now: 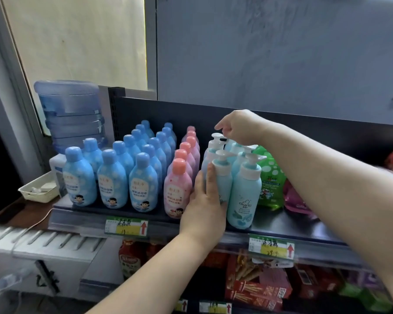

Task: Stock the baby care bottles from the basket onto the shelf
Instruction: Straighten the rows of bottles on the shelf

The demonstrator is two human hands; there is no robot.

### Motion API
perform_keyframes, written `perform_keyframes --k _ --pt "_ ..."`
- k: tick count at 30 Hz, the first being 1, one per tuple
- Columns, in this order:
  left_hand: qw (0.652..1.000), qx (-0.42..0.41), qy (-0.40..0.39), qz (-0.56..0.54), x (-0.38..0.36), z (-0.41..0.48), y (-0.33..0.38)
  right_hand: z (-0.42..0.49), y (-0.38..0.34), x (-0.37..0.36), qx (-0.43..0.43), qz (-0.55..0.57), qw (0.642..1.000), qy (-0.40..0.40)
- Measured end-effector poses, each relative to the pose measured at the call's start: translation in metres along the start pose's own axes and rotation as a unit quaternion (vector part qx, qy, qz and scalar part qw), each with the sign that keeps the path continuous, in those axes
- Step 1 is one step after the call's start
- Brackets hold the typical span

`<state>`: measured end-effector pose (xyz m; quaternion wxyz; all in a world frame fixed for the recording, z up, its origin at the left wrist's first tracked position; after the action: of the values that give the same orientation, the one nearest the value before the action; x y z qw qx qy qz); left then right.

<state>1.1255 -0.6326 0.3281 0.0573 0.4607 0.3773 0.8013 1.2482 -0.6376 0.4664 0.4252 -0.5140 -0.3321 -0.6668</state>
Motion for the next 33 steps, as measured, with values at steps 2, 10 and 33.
perform_keyframes --k 2,10,33 --pt "1.0 0.004 0.013 -0.003 -0.001 0.004 0.001 0.008 -0.002 -0.015 0.027 0.02 0.997 -0.072" --pt "0.998 0.035 0.044 -0.027 -0.009 0.02 -0.004 0.035 0.013 -0.027 0.08 0.078 0.983 -0.145" --pt "0.976 0.089 0.011 -0.199 -0.035 0.077 -0.025 0.108 0.057 -0.052 0.14 -0.016 0.987 -0.08"
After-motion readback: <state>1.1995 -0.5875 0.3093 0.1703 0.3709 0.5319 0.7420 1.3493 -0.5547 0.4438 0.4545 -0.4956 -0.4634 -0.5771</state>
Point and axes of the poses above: each hand's wrist, its own z-axis towards the middle knuckle, its own x-axis out of the back of the hand, y = z × x, the point moved 10 cm from there along z, towards the middle knuckle, and after that the axes turned 12 degrees about x, right-handed, at the moved point
